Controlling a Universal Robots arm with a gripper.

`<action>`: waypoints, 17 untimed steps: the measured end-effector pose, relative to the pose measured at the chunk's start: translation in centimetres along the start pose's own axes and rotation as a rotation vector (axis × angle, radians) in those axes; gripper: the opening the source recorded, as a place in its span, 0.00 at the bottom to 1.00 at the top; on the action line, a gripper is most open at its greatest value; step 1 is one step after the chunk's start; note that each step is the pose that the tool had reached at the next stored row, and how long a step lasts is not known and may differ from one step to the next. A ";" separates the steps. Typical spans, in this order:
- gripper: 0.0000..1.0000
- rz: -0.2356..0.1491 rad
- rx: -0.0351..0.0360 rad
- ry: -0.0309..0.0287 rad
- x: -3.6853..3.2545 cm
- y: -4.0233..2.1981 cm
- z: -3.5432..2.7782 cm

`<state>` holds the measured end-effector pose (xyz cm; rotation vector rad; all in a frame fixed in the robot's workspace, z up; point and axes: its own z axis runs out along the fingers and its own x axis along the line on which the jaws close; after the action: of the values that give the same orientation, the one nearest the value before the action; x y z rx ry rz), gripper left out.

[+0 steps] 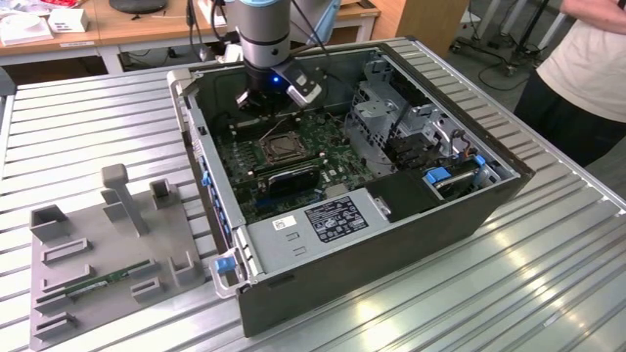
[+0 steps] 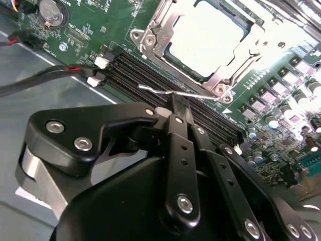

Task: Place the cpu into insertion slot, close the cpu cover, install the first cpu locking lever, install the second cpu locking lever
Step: 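Install the first cpu locking lever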

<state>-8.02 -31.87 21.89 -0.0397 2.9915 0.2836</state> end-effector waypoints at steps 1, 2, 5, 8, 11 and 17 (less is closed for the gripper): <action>0.11 0.000 -0.0001 -0.0009 0.00 0.02 -0.11; 0.11 0.000 -0.0001 -0.0016 0.00 0.05 -0.25; 0.11 -0.001 -0.0002 -0.0035 -0.02 0.10 -0.53; 0.11 -0.001 -0.0001 -0.0044 0.00 0.08 -0.54; 0.11 -0.001 -0.0001 -0.0049 0.01 -0.04 -0.56; 0.11 -0.002 -0.0002 -0.0078 0.18 -0.13 -0.60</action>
<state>-8.28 -32.11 22.43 -0.0408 2.9835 0.2832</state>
